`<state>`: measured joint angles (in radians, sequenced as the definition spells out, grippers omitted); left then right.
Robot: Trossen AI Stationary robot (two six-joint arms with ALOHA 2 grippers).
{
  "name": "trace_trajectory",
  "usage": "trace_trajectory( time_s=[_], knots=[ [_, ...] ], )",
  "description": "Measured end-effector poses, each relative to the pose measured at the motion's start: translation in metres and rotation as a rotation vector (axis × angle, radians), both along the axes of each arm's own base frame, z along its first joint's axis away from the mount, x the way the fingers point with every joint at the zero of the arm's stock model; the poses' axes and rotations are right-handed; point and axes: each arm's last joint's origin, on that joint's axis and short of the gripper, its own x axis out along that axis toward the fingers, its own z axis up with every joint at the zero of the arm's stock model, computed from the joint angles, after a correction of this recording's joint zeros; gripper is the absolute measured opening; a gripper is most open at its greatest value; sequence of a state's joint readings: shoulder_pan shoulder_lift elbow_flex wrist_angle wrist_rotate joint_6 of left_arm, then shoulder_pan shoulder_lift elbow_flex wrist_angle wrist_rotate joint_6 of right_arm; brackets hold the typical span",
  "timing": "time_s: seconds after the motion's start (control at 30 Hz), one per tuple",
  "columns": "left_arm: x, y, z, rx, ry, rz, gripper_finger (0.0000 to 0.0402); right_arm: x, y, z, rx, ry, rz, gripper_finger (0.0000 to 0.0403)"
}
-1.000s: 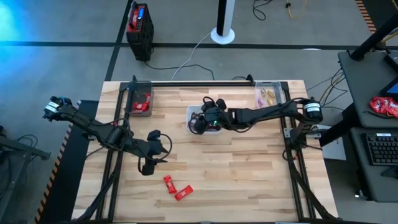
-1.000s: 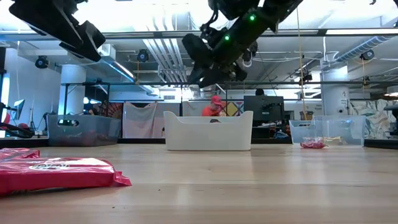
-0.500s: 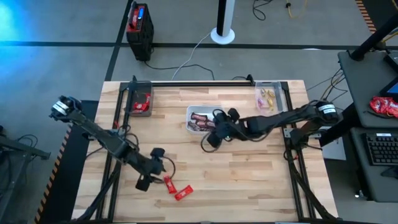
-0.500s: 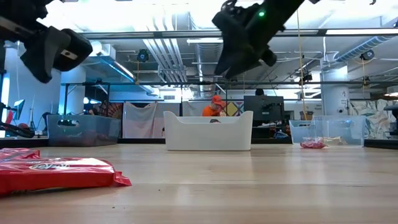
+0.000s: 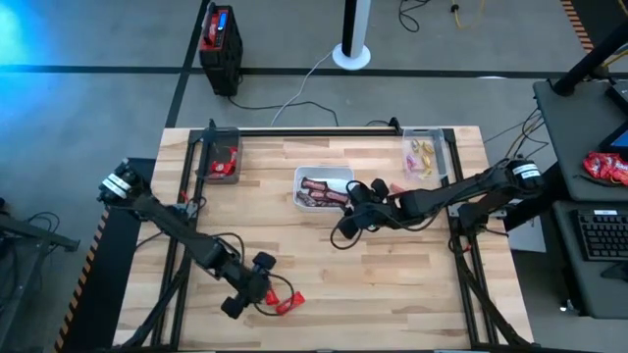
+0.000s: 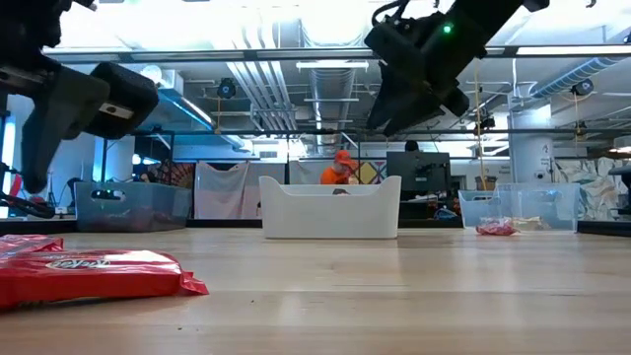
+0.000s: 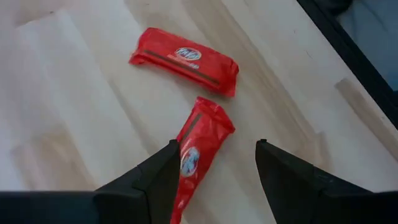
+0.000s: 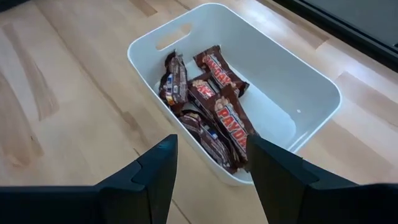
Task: Sort candy by brand, put in halloween buckets
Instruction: Put the red chocolate bar into the black bin
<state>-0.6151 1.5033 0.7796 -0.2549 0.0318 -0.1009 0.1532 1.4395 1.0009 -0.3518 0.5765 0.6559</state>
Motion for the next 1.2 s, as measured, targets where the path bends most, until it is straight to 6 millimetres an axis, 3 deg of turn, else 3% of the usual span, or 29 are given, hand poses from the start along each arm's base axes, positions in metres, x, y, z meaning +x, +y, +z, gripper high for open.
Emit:
trace_trajectory(
  time_s=[0.3, 0.67, 1.03, 1.2],
  knots=[
    [0.015, -0.005, -0.019, 0.074, 0.026, -0.030, 0.0198, 0.002, 0.001, 0.002, -0.008, -0.027, 0.013, 0.0185],
    [0.015, -0.003, -0.038, 0.114, 0.082, -0.025, 0.0158, 0.002, 0.001, 0.002, -0.013, -0.029, 0.019, 0.0185],
    [0.015, -0.001, -0.036, 0.131, 0.075, -0.005, 0.0078, 0.002, 0.001, 0.002, -0.019, -0.024, 0.025, 0.0185],
    [0.010, 0.004, -0.025, 0.137, 0.080, 0.043, 0.0061, 0.002, 0.001, 0.002, -0.018, -0.024, 0.025, 0.0185]
  ],
)
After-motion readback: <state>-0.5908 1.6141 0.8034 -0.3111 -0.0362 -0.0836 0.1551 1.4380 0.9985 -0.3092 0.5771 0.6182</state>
